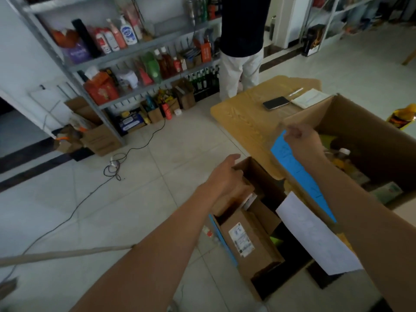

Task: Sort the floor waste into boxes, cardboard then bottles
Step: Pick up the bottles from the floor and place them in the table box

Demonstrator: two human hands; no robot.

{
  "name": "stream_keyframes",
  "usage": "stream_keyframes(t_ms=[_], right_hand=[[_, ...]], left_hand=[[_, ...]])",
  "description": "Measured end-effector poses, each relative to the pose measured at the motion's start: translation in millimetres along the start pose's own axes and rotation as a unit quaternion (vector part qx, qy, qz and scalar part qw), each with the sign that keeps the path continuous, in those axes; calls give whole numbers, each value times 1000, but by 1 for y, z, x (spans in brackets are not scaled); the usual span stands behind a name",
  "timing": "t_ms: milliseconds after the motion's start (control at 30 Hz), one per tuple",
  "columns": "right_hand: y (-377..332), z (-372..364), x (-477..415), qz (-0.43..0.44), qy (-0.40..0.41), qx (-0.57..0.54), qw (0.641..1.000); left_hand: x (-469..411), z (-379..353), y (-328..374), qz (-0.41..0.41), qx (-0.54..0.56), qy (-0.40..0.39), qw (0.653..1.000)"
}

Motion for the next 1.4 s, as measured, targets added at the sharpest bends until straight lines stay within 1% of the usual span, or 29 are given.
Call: stream_keyframes(t_ms=[133, 200, 267, 367, 433, 533, 667, 800, 900, 1000, 1067, 1133, 1200, 1300, 1367, 1400], right_hand=[[-35, -83, 39, 28, -51, 4, 998], [-52, -140, 65, 39, -85, 9, 996], [-73, -204, 91, 48, -138, 20, 989], [-98, -305, 129, 54, -212, 43, 975], [-109, -358, 153, 66, -243, 60, 966], [-113, -408, 177, 58, -283, 64, 955], [-105, -441, 179, 27, -307, 79, 948], [-84, -463, 167, 1, -305, 108, 946], [-49, -480, 158, -38, -312, 117, 942], [1, -502, 152, -90, -335, 141, 927], [41, -513, 146, -123, -336, 158, 920], [90, -524, 138, -148, -344, 190, 908], [149, -539, 129, -160, -352, 220, 895], [233, -570, 119, -185, -359, 239, 883], [287, -598, 113, -196, -361, 238, 880], [315, -614, 110, -204, -362, 240, 877]], left_hand=[[25, 62, -60, -7, 7, 21, 1000], [40, 102, -100, 1, 27, 35, 999], [58, 152, -141, 7, 45, 58, 997], [84, 222, -211, 50, 67, 96, 992], [103, 258, -253, 80, 85, 119, 986], [128, 293, -307, 106, 109, 150, 977], [144, 304, -366, 144, 150, 179, 962], [140, 284, -405, 178, 168, 175, 954], [126, 257, -426, 201, 196, 157, 947], [110, 217, -455, 248, 252, 148, 924], [96, 179, -476, 277, 281, 147, 907], [77, 133, -500, 305, 283, 136, 899], [57, 85, -521, 326, 266, 95, 902], [22, 19, -554, 327, 236, 31, 914], [-5, -17, -585, 338, 246, 17, 908], [-18, -33, -603, 345, 256, 24, 903]])
Point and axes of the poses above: each hand's wrist, its own x-axis away from the middle knuckle, its own z-axis out of the back of the hand, y = z × x, the point moved 4 cm from there along -x, towards the middle knuckle, and after that the axes turned 3 degrees about -x, right-handed, at the moved point
